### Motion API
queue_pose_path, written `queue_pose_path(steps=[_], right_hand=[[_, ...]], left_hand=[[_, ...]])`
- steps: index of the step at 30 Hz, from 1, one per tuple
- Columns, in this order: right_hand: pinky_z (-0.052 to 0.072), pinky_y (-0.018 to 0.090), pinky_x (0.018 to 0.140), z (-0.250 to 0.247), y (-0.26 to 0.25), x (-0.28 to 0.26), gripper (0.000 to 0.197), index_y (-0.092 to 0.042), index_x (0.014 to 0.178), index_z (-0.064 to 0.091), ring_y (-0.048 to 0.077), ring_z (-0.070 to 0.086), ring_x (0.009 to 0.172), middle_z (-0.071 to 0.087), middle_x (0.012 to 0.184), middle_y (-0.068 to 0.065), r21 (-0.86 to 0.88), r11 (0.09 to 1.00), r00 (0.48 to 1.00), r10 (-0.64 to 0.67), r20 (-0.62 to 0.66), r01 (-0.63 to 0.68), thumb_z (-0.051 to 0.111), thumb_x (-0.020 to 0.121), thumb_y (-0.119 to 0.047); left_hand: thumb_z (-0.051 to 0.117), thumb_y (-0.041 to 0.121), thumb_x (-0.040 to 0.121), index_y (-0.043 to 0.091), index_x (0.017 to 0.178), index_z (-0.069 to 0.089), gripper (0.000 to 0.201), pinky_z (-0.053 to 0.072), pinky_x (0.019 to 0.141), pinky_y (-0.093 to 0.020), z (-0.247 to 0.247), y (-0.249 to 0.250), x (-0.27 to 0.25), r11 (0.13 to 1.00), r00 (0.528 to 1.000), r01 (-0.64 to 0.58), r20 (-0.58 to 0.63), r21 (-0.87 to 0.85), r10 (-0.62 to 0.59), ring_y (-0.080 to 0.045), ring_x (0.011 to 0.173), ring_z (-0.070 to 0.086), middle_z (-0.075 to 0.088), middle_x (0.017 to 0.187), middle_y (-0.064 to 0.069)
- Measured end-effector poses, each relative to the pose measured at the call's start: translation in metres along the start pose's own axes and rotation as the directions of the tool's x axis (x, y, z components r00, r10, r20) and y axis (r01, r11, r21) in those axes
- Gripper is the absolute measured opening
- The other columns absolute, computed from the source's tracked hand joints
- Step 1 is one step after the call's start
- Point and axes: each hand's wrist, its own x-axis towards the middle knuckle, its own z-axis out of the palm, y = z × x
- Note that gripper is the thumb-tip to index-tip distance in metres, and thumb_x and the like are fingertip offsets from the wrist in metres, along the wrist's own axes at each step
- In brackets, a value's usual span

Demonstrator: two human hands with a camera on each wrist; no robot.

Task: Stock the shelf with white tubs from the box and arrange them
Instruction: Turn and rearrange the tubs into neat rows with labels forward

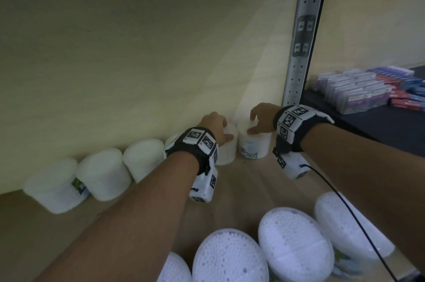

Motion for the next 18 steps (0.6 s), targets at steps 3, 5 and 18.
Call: queue_pose_path(steps=[3,5,18], right_hand=[[0.037,0.034,0.106,-0.001,0.001,-0.001,0.058,-0.006,0.136,0.048,0.027,0.045,0.129,0.046,0.14,0.012,-0.008,1.0,1.0,-0.003,0.019,0.003,0.056,0.092,-0.042],[0.035,0.034,0.108,-0.001,0.002,-0.001,0.057,-0.01,0.137,0.046,0.026,0.043,0.131,0.044,0.141,0.009,-0.023,1.0,0.999,-0.018,0.028,0.018,0.058,0.091,-0.041],[0.04,0.032,0.105,-0.012,0.001,-0.005,0.046,-0.012,0.137,0.051,0.025,0.048,0.128,0.045,0.143,0.007,0.04,0.995,0.994,-0.095,0.045,0.093,0.059,0.092,-0.016]], left_hand=[[0.064,0.036,0.088,0.008,0.132,0.052,0.053,0.042,0.104,-0.036,0.001,0.0,0.001,1.0,1.0,0.003,-0.002,-0.007,-0.003,-0.029,0.126,0.048,0.047,0.138,-0.012],[0.064,0.036,0.088,0.008,0.132,0.053,0.053,0.042,0.104,-0.036,0.001,0.0,0.001,1.0,1.0,0.005,-0.002,-0.01,-0.005,-0.029,0.127,0.048,0.047,0.138,-0.012],[0.062,0.038,0.089,0.011,0.132,0.052,0.051,0.042,0.104,-0.042,0.005,-0.001,0.003,1.0,1.0,0.018,0.018,0.009,-0.019,-0.031,0.126,0.046,0.043,0.138,-0.012]])
